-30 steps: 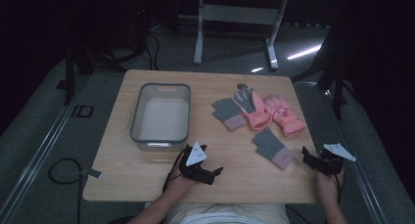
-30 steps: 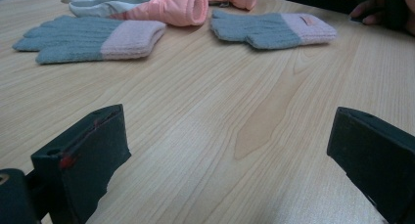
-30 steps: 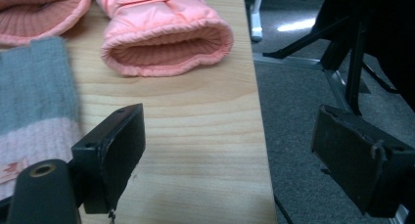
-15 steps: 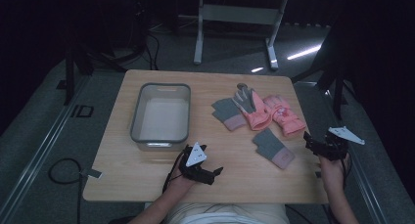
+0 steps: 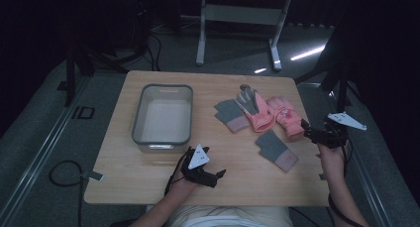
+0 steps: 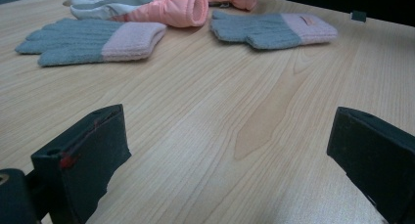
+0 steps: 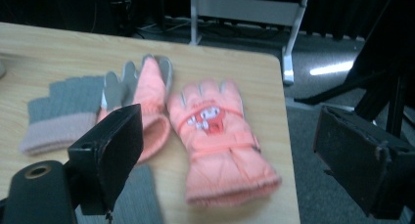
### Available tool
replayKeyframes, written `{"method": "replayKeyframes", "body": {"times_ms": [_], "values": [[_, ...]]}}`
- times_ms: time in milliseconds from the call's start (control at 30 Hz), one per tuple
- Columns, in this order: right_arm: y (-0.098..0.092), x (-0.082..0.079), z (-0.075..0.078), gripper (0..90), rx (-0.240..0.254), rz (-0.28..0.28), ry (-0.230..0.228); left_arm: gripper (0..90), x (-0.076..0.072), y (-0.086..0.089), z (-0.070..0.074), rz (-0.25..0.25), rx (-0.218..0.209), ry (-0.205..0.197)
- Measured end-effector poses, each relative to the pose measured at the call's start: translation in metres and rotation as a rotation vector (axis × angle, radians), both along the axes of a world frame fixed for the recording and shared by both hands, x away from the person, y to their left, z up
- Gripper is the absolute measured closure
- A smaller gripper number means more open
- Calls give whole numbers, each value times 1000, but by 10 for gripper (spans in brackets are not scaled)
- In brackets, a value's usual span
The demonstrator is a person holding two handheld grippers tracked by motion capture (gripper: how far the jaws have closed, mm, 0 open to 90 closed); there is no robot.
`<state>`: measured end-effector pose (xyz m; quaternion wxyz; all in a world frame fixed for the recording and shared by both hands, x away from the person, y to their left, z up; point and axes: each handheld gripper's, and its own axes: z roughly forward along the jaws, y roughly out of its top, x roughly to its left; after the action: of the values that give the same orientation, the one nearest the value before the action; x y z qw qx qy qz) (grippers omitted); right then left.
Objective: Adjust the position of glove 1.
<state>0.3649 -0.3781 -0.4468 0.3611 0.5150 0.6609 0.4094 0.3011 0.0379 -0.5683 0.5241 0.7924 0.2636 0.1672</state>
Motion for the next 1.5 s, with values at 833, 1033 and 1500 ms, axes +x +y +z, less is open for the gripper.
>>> {"method": "replayKeyframes", "body": {"times_ms": [833, 1033, 1500], "values": [[60, 33, 45, 125, -19, 109, -1, 12, 1, 1, 0, -11, -13, 11], [82, 43, 38, 115, -8, 208, 29, 12, 1, 1, 0, -14, -9, 8], [137, 68, 7, 240, -34, 381, 126, 12, 0, 0, 0, -19, 0, 2]]}}
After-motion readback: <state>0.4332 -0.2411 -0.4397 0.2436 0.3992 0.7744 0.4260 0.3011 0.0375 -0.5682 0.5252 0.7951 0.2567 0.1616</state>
